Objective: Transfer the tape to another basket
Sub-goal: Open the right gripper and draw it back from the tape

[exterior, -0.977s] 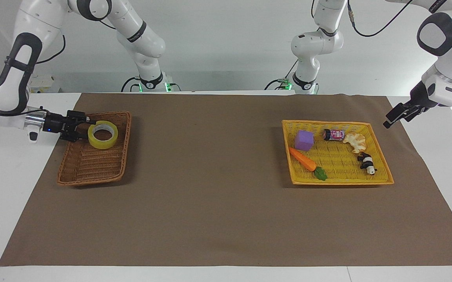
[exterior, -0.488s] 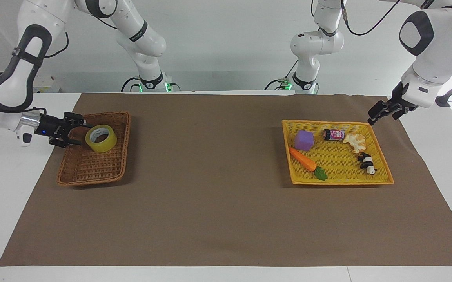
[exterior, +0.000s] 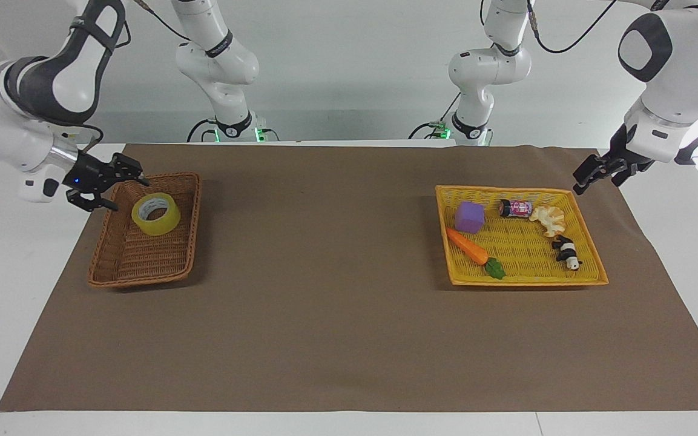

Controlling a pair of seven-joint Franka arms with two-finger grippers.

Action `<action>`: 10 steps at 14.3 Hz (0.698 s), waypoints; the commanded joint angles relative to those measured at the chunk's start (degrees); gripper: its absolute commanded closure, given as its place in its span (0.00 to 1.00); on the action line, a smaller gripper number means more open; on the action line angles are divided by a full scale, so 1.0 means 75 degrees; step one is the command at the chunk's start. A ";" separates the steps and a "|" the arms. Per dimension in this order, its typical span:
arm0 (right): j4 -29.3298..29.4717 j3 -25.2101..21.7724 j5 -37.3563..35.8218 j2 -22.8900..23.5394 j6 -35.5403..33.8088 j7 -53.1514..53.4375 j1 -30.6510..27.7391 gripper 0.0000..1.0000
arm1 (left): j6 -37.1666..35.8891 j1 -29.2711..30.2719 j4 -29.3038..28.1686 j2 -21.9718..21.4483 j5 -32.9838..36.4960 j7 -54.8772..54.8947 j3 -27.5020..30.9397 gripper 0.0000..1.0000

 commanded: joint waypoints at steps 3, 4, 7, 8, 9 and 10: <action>0.0616 0.0012 -0.0940 -0.0377 -0.0151 0.3047 0.0664 0.00 | -0.0026 -0.0266 -0.0052 -0.0075 0.0062 -0.0030 0.0032 0.00; 0.0885 0.0000 -0.0978 -0.0389 -0.0315 0.3622 0.0665 0.00 | -0.0294 -0.0209 0.0065 -0.0075 0.0027 -0.0018 -0.0026 0.00; 0.1461 -0.0035 -0.1048 -0.0529 -0.0995 0.4728 0.0653 0.00 | -0.0928 0.0143 0.0440 0.0053 0.0015 0.0052 -0.0484 0.00; 0.1671 -0.0058 -0.1083 -0.0518 -0.1229 0.4811 0.0618 0.00 | -0.1011 0.0120 0.0441 0.0065 0.0027 0.0168 -0.0472 0.00; 0.1940 -0.0012 -0.1141 -0.0483 -0.1440 0.4823 0.0560 0.00 | -0.1035 0.0096 0.0441 0.0054 0.0027 0.0424 -0.0449 0.00; 0.1954 0.0012 -0.1270 -0.0552 -0.1535 0.4812 0.0582 0.00 | -0.1082 0.0084 0.0441 0.0054 0.0038 0.0485 -0.0449 0.00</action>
